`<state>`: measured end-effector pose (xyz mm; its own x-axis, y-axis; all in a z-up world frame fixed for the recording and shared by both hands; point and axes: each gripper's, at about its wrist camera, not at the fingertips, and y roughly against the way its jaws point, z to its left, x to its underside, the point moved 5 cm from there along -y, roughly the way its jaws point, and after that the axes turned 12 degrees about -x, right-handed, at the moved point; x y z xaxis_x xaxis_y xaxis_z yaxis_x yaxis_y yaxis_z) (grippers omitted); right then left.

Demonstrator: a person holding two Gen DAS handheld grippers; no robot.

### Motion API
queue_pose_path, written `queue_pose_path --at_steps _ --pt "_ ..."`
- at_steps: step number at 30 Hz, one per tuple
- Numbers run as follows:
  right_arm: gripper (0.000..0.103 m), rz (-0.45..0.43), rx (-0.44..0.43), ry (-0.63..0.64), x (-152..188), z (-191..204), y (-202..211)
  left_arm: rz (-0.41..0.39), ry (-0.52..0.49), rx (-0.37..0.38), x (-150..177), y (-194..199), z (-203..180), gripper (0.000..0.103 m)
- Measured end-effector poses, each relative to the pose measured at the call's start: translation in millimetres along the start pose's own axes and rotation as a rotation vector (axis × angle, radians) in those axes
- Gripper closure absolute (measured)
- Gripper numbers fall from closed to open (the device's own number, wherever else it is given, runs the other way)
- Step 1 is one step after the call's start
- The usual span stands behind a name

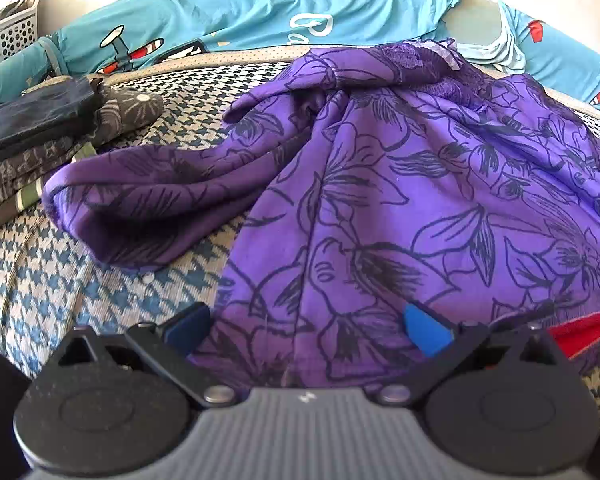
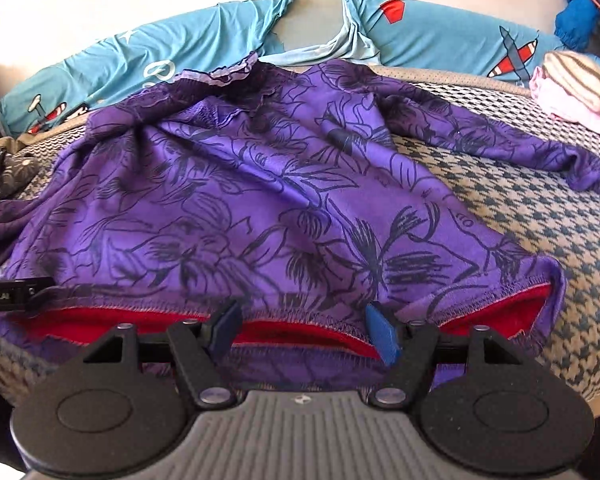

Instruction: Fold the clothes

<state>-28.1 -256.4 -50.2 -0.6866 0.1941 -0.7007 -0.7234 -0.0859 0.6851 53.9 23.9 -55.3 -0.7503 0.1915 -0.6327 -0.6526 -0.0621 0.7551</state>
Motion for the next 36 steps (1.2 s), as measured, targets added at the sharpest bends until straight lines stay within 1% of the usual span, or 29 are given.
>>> queue_pose_path --at_steps 6,7,10,15,18,24,27,31,36 --pt "0.033 0.004 -0.033 -0.030 10 5 13 0.004 -0.012 0.002 7 4 3 0.000" --pt "0.032 0.013 -0.046 -0.047 12 5 14 0.005 -0.015 0.002 8 5 3 0.000" --pt "0.032 0.073 -0.124 -0.153 23 1 15 0.009 -0.028 0.004 12 7 4 0.000" --pt "0.032 -0.001 -0.160 -0.257 25 -6 30 0.034 -0.012 0.020 16 9 9 0.000" --pt "0.032 -0.078 -0.194 -0.231 17 -2 40 0.029 -0.025 0.018 17 11 8 0.000" --pt "0.032 -0.181 -0.155 -0.125 -4 10 43 0.005 -0.064 0.006 18 15 4 0.000" --pt "0.032 -0.206 -0.150 -0.115 -19 9 36 -0.001 -0.077 0.003 19 16 3 0.000" --pt "0.032 -0.189 -0.114 -0.154 -33 -1 14 -0.002 -0.077 0.007 20 16 3 0.000" --pt "0.032 -0.110 0.004 -0.147 -29 -12 -7 0.001 -0.071 0.010 20 15 4 0.000"
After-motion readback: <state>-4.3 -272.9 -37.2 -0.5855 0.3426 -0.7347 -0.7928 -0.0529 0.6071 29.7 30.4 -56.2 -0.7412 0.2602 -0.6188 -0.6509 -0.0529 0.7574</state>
